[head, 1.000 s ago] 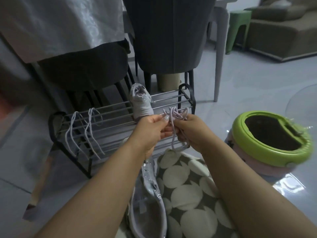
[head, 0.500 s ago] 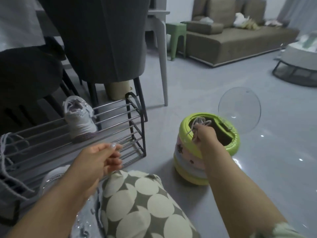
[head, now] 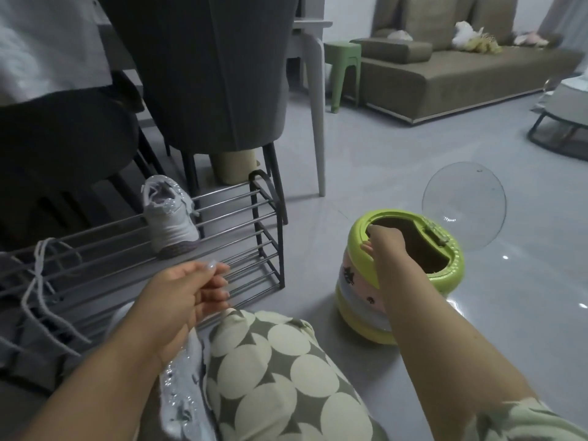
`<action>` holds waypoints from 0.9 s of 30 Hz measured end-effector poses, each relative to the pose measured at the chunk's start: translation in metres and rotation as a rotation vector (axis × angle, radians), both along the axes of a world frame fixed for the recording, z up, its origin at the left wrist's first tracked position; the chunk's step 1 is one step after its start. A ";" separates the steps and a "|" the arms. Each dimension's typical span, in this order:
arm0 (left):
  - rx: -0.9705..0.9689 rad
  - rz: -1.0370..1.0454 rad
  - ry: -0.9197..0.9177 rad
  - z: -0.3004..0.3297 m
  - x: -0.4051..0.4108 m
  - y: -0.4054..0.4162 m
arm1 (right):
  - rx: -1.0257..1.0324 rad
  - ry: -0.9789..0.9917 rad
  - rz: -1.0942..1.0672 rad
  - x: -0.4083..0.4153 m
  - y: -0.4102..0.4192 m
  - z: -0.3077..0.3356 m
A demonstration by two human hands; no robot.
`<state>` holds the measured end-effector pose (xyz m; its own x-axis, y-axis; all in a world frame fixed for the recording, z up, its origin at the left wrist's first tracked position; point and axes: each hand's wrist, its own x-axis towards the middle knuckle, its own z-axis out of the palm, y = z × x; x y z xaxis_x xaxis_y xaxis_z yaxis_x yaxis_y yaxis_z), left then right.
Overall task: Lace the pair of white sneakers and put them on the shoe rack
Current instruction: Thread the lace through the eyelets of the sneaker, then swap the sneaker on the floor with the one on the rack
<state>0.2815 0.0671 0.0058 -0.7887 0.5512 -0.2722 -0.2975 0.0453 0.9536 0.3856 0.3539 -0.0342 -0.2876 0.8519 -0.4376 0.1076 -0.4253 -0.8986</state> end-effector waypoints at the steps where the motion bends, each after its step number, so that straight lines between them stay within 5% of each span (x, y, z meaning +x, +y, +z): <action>1: 0.005 0.008 0.001 0.002 0.001 -0.003 | -0.013 0.017 0.015 -0.009 -0.003 -0.002; 16: -0.011 0.204 0.076 0.023 -0.001 -0.065 | 0.267 0.125 0.805 -0.084 -0.184 0.052; 23: -0.736 0.055 0.478 0.017 0.011 -0.112 | 0.628 -0.288 1.417 -0.071 -0.232 0.065; 27: -0.957 -0.209 0.415 0.013 0.022 -0.125 | 0.739 -0.508 1.623 -0.059 -0.243 0.063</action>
